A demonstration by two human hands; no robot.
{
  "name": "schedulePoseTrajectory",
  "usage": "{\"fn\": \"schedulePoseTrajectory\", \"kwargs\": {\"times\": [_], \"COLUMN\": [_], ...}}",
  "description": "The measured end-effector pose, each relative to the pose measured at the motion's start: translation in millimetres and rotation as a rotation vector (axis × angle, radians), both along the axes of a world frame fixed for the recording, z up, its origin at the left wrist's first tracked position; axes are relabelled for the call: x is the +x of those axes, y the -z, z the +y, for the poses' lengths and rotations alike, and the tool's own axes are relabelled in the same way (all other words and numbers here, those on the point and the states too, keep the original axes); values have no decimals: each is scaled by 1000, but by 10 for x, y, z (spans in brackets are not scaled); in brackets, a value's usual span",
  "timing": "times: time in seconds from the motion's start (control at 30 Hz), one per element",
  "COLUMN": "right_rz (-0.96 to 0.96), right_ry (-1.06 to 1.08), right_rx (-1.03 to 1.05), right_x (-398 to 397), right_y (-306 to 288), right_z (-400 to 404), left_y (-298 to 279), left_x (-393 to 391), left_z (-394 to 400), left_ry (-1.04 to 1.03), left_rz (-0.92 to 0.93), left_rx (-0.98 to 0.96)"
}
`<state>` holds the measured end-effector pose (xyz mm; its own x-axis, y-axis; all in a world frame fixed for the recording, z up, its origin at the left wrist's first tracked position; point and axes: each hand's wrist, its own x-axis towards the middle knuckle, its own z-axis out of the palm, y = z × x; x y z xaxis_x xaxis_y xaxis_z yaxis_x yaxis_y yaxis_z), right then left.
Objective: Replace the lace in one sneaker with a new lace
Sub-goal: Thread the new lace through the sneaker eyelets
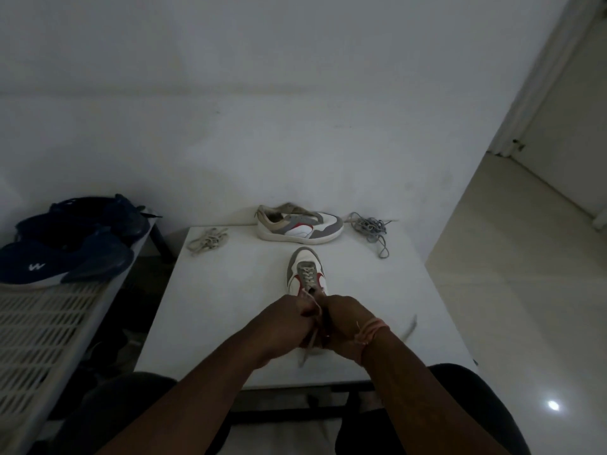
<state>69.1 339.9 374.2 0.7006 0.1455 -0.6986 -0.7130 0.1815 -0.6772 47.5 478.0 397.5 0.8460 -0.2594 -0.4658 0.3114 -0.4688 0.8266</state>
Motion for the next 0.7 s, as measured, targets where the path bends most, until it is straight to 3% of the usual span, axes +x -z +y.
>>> {"fn": "schedulePoseTrajectory", "kwargs": {"times": [0.13,0.2,0.33,0.47,0.57,0.63,0.7], "right_rz": [-66,-94,-401,-538,-369,-233,-132], "right_ry": [-19,-72,-381,-501,-648,-650,-496], "right_rx": [3,44,-351,-412,-189,-58,-37], "right_x": [-76,-128,-248,-354,-384,-324,-197], "right_y": [-173,-251,-287,-300,-302,-261,-163], "right_z": [27,17,152,225,-42,-318,-631], "left_y": [-185,-190,-93,-60,-20,90,202], "left_x": [-7,16,-11,-18,111,226,278], "left_z": [252,369,371,257,274,347,393], "left_ry": [19,-37,-127,-213,-474,-710,-818], "left_rz": [71,154,503,513,498,518,537], "left_rx": [170,112,-355,-824,-1169,-1201,-1131]}}
